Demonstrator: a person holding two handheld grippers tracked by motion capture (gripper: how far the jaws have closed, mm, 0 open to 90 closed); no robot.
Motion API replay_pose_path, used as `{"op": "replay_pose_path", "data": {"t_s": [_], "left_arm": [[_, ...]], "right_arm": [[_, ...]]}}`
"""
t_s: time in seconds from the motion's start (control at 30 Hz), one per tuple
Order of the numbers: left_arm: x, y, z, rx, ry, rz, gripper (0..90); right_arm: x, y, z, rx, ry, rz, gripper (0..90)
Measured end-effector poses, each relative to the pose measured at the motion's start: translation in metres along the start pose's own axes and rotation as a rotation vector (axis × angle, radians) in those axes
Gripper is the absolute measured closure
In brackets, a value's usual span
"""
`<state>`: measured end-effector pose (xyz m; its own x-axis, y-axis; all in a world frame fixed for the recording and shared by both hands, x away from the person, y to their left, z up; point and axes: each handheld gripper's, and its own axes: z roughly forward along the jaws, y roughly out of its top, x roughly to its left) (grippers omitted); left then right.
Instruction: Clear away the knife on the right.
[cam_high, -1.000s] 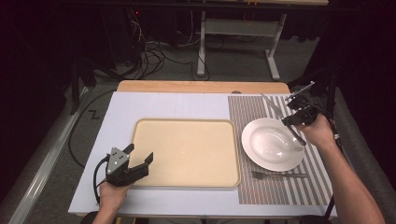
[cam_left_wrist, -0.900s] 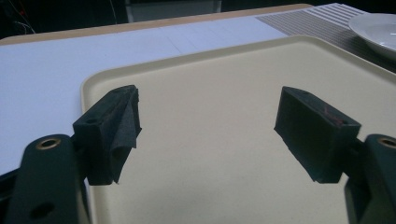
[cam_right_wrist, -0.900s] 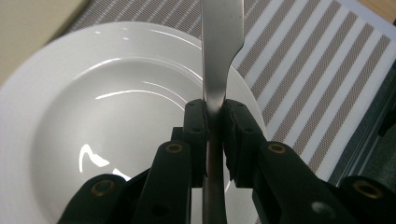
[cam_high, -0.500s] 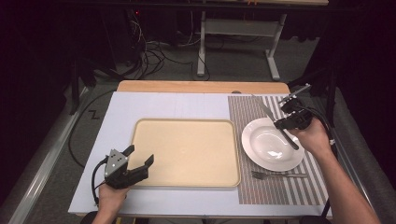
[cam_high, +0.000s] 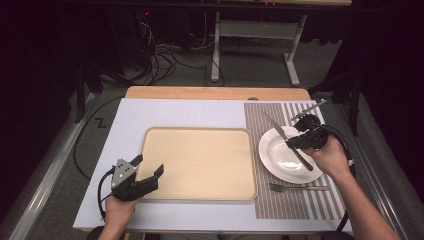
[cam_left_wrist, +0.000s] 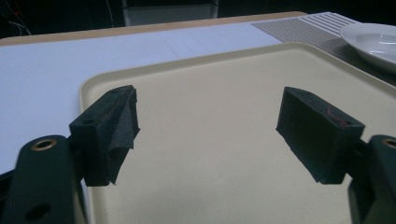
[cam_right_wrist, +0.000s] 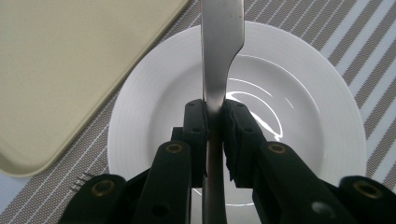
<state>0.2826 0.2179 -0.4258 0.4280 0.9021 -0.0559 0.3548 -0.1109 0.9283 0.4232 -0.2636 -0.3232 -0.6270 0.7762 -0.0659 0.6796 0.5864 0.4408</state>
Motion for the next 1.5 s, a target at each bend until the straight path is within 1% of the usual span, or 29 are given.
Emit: {"op": "replay_pose_path", "data": {"t_s": [0.27, 0.33, 0.37, 0.5, 0.67, 0.7, 0.73, 0.8, 0.87, 0.9, 0.93, 1.0, 1.03, 1.07, 1.1, 1.13, 1.17, 1.2, 1.3, 1.37, 1.43, 1.5], "left_arm": [[0.000, -0.001, -0.002, -0.003, 0.001, 0.000, 21.8], [-0.001, -0.001, -0.002, -0.005, 0.001, -0.002, 21.9], [-0.001, -0.001, -0.002, -0.003, -0.001, -0.002, 21.9], [-0.001, 0.000, -0.001, -0.001, -0.003, -0.004, 22.0], [-0.002, -0.001, -0.002, -0.003, -0.002, 0.008, 22.2], [-0.002, -0.001, -0.002, -0.003, -0.003, 0.009, 22.2], [-0.002, -0.001, -0.002, -0.005, -0.002, 0.010, 22.2], [-0.002, -0.001, -0.002, -0.003, -0.003, 0.008, 22.3], [-0.002, 0.000, 0.000, -0.002, -0.004, 0.008, 22.4], [-0.002, 0.000, 0.001, 0.001, -0.002, 0.013, 22.4], [-0.002, 0.000, 0.001, 0.003, 0.000, 0.016, 22.5], [-0.003, 0.000, 0.001, 0.007, -0.001, 0.025, 22.6], [-0.004, 0.000, 0.001, 0.007, 0.004, 0.031, 22.5], [-0.004, -0.001, 0.000, 0.004, -0.001, 0.030, 22.6], [-0.004, -0.001, -0.001, 0.001, 0.005, 0.033, 22.6], [-0.004, -0.001, -0.001, 0.000, 0.000, 0.030, 22.6], [-0.003, -0.001, -0.001, -0.001, 0.000, 0.030, 22.6], [-0.003, 0.000, -0.001, -0.001, 0.001, 0.030, 22.5], [-0.003, 0.000, 0.000, 0.002, 0.001, 0.027, 22.3], [-0.003, 0.000, 0.000, 0.002, 0.002, 0.025, 22.3], [-0.003, 0.000, 0.000, 0.001, 0.002, 0.028, 22.3], [-0.003, -0.001, -0.001, 0.001, 0.001, 0.028, 22.3]], "right_arm": [[0.017, 0.000, 0.005, -0.009, 0.029, -0.025, 81.1], [0.021, 0.001, 0.006, -0.016, 0.036, -0.038, 81.1], [0.023, 0.002, 0.007, -0.011, 0.038, -0.038, 81.1], [0.031, 0.005, 0.010, -0.026, 0.050, -0.049, 81.1], [0.045, 0.009, 0.017, -0.022, 0.072, -0.075, 81.1], [0.050, 0.009, 0.019, -0.016, 0.075, -0.071, 81.0], [0.051, 0.010, 0.021, -0.017, 0.080, -0.084, 81.0], [0.054, 0.010, 0.024, -0.017, 0.094, -0.086, 81.1], [0.057, 0.011, 0.026, -0.017, 0.097, -0.097, 81.0], [0.059, 0.011, 0.027, -0.017, 0.100, -0.097, 81.0], [0.061, 0.011, 0.026, -0.015, 0.103, -0.086, 81.0], [0.063, 0.012, 0.026, -0.021, 0.109, -0.094, 81.1], [0.066, 0.012, 0.026, -0.029, 0.110, -0.102, 81.0], [0.067, 0.013, 0.026, -0.027, 0.112, -0.106, 81.0], [0.069, 0.013, 0.026, -0.023, 0.113, -0.103, 81.1], [0.071, 0.014, 0.026, -0.020, 0.120, -0.112, 81.0], [0.074, 0.015, 0.027, -0.018, 0.124, -0.110, 81.0], [0.075, 0.016, 0.027, -0.018, 0.124, -0.122, 81.0], [0.083, 0.020, 0.029, -0.016, 0.134, -0.128, 81.0], [0.086, 0.022, 0.031, -0.017, 0.139, -0.141, 81.0], [0.089, 0.024, 0.034, -0.012, 0.141, -0.140, 81.1], [0.093, 0.026, 0.036, -0.006, 0.143, -0.149, 81.0]]}}
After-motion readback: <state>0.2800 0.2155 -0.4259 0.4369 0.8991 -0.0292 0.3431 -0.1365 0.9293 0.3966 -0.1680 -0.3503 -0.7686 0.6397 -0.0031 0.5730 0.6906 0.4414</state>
